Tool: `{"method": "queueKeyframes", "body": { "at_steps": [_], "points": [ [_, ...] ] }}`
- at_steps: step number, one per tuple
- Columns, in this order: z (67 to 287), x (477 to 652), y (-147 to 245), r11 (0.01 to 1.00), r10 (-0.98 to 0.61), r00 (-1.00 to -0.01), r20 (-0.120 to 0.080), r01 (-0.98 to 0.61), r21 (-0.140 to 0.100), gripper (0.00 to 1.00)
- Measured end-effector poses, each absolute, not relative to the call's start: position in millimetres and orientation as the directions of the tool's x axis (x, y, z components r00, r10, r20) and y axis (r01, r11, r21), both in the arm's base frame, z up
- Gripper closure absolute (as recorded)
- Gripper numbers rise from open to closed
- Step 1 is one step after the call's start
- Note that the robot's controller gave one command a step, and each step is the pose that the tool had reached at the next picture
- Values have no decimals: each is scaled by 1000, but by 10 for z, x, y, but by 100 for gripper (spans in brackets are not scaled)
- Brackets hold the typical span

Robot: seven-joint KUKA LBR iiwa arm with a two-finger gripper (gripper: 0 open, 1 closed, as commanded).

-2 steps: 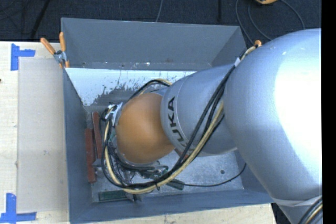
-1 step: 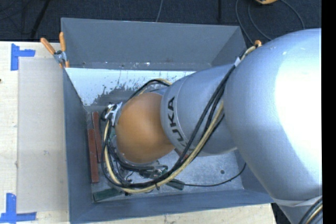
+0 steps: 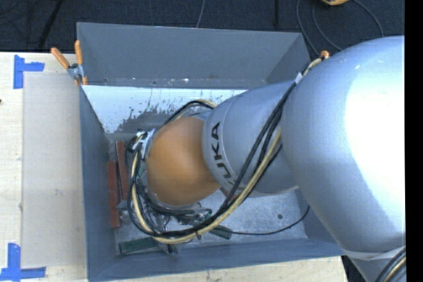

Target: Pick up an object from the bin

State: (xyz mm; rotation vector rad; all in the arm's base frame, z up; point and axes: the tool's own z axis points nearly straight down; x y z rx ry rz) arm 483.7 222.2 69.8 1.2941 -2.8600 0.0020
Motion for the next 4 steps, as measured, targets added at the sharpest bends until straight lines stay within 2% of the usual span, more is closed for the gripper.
{"method": "queueKeyframes", "body": {
  "at_steps": [1,2,3,4],
  "points": [
    [723,4858,2233,662,-749,-662,-5,-749,-2,100],
    [698,4842,2222,661,-750,-661,1,-750,-1,0],
    [696,4840,2228,662,-750,-662,-1,-750,1,100],
    [696,4839,2228,662,-750,-662,-1,-750,1,100]
  ]
}}
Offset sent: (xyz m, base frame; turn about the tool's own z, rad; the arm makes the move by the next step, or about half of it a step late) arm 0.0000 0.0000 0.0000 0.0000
